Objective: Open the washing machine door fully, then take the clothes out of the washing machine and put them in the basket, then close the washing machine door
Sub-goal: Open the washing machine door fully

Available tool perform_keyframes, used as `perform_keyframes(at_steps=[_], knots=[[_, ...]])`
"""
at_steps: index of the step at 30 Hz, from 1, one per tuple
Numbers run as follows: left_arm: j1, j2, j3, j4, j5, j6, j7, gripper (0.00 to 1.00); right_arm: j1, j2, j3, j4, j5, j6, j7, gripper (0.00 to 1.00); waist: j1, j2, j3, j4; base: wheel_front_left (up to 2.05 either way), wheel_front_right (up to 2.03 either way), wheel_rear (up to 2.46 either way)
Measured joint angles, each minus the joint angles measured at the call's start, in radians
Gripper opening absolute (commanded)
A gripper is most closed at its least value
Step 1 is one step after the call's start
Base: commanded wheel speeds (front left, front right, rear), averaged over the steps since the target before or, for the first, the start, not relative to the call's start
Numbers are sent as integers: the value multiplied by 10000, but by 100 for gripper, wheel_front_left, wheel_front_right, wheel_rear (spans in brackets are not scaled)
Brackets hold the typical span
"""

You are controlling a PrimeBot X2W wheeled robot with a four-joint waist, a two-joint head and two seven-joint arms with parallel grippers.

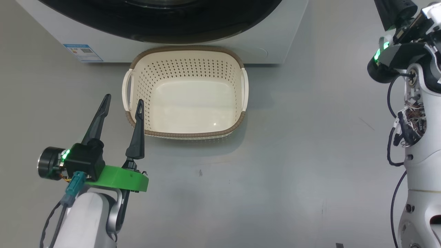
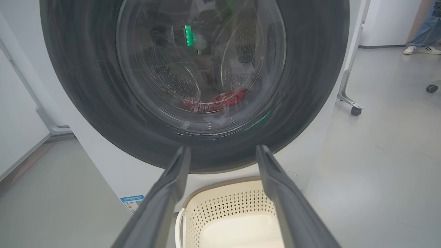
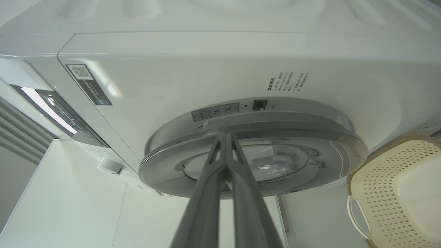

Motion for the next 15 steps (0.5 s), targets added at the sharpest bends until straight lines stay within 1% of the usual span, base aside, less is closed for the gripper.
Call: perform_keyframes(at_steps=[3, 5, 7, 12, 15], knots=[[-123, -29, -40, 0, 48, -52, 0, 100, -478, -194, 67, 144, 0, -178, 236, 0, 0, 0, 274, 88, 0, 0, 0], [-209, -67, -81, 10, 48, -96, 0, 100, -805, -324, 82, 230, -13, -192, 332, 0, 0, 0, 442, 155, 0, 0, 0], [-299, -90, -100, 17, 52, -98, 0, 100, -1154, -454, 132, 307, -40, -351, 458, 0, 0, 0, 604, 231, 0, 0, 0], [-568, -134, -94, -31, 73, -102, 0, 100, -2076, -642, 389, 437, -151, -449, 761, 0, 0, 0, 1025, 421, 0, 0, 0], [-746, -201, -107, -44, 79, -176, 0, 100, -2510, -777, 460, 581, -253, -520, 853, 0, 0, 0, 1268, 551, 0, 0, 0]])
